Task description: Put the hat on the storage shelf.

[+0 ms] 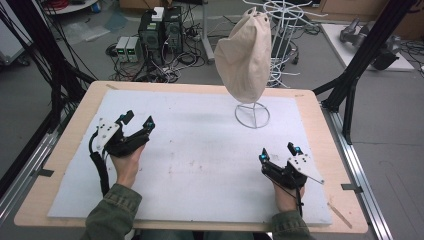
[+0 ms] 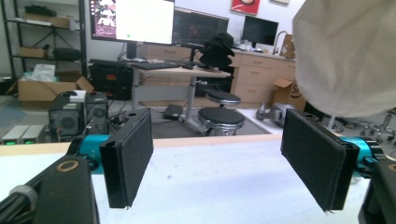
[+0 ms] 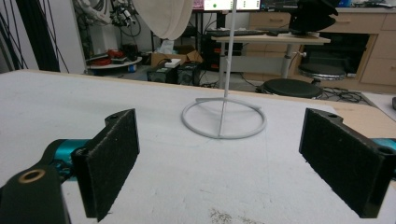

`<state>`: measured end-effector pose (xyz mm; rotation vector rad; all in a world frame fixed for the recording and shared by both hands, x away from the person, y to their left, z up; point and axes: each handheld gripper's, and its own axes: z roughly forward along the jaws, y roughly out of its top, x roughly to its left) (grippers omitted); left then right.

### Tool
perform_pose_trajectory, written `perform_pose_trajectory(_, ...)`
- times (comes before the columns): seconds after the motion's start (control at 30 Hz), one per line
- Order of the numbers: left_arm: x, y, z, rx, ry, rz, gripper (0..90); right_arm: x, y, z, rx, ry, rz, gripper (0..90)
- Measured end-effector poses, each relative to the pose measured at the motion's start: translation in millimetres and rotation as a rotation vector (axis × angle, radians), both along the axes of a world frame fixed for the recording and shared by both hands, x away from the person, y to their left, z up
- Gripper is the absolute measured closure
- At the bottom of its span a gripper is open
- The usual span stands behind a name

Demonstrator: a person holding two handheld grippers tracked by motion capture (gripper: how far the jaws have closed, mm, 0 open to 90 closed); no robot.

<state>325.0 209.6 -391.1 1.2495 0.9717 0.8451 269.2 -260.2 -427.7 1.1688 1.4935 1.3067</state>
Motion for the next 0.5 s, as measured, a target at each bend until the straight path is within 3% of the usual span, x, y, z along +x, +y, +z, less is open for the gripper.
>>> perform_pose_trajectory(0.5, -26.0, 44.6, -23.2, -0.009, 0.034, 0.109, 25.6, 0.4, -0.2, -0.7, 0.010, 0.009, -0.008, 11.3)
